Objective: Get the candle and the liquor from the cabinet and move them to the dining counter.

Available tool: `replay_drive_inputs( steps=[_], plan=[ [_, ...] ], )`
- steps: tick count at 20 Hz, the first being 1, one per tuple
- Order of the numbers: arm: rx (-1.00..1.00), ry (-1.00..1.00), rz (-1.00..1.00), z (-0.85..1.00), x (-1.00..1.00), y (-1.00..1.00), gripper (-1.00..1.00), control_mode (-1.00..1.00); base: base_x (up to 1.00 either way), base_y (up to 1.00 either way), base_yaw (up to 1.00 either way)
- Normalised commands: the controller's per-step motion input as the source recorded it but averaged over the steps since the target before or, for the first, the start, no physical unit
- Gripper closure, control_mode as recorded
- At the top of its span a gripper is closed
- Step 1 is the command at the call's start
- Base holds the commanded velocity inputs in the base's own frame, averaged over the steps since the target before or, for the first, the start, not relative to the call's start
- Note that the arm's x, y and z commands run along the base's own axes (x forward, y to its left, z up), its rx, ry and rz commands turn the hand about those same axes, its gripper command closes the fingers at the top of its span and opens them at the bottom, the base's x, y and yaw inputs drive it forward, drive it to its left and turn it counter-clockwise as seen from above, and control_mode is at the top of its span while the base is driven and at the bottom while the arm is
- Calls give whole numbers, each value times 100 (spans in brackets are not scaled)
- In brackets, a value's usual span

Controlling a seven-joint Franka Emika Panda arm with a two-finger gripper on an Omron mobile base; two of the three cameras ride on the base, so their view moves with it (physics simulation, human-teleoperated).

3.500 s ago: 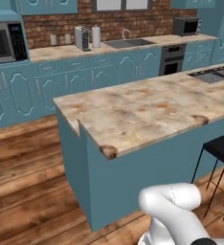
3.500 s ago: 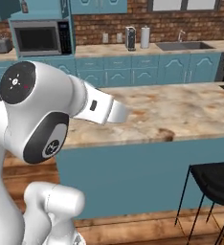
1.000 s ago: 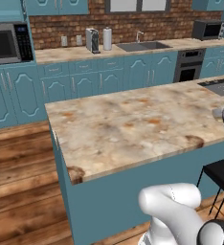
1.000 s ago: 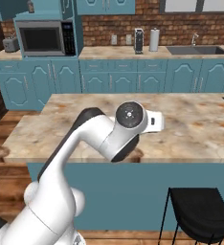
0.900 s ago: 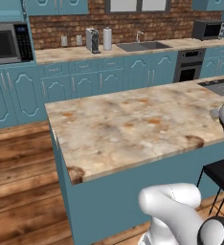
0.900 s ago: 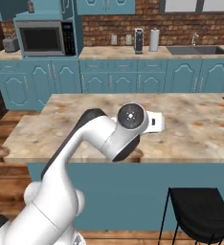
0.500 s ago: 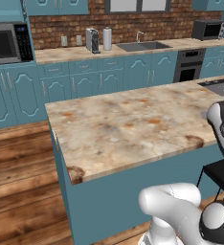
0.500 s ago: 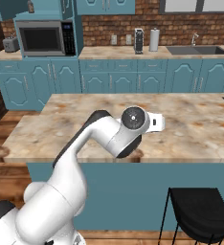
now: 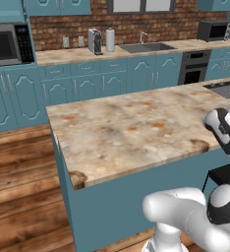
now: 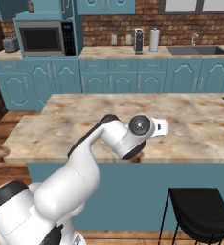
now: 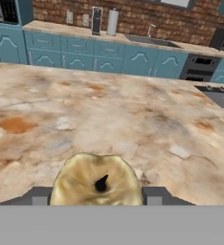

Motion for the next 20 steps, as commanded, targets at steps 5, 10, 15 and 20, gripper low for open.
replay_drive_inputs(
  steps=[5, 10, 15, 20],
  plan=[
    [-3, 0, 2, -33, 29, -24, 100, -100, 0, 0, 0],
    [-2, 0, 3, -29, 23, -18, 100, -100, 0, 0, 0],
    [0, 0, 5, -18, 12, -9, 100, -100, 0, 0, 0],
    [0, 0, 6, -19, 7, -8, 100, -100, 0, 0, 0]
  ],
)
